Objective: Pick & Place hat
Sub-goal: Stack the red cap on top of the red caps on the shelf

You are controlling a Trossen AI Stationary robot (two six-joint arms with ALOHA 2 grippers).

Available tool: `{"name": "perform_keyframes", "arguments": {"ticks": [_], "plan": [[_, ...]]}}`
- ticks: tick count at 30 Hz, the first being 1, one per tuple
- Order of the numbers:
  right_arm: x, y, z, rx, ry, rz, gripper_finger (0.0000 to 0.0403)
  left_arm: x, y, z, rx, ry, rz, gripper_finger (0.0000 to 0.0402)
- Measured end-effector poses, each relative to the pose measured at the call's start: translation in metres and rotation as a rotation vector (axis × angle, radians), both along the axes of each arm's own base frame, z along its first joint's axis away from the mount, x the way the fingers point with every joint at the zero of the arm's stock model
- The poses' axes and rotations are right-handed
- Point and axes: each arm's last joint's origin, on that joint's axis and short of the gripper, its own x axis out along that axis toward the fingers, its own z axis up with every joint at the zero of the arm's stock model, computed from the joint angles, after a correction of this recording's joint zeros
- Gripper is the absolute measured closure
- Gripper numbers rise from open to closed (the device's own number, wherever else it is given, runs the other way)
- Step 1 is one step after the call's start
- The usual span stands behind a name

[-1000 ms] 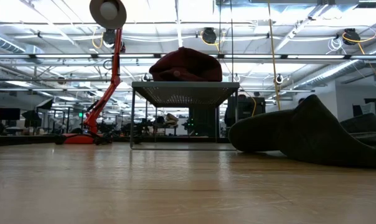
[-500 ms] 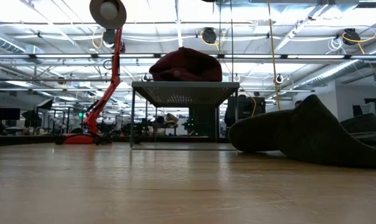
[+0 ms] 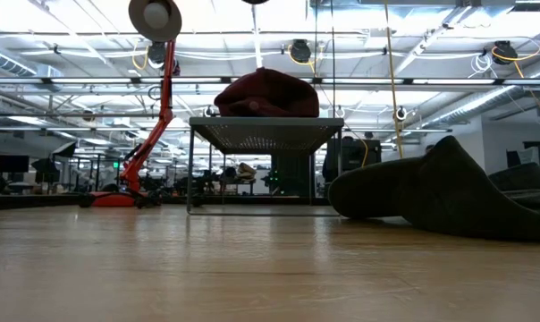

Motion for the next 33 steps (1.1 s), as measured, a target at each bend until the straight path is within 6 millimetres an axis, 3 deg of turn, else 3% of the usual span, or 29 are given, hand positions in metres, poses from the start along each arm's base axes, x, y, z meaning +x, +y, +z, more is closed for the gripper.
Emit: {"name": "perform_keyframes", "arguments": {"ticks": [9, 21, 33], "plan": [[0.035, -0.037, -0.007, 0.017, 0.112, -0.193, 0.0365, -0.019, -0.003, 0.008, 0.016, -0.053, 0.002, 0.0091], [0.042, -0.100, -0.007, -0.038, 0.295, -0.317, 0.0365, -0.036, -0.006, 0.014, 0.031, -0.095, 0.001, 0.0091], [0.046, -0.130, -0.020, -0.374, 0.969, -0.399, 0.0365, -0.038, -0.007, 0.015, 0.033, -0.099, -0.028, 0.0091]]}}
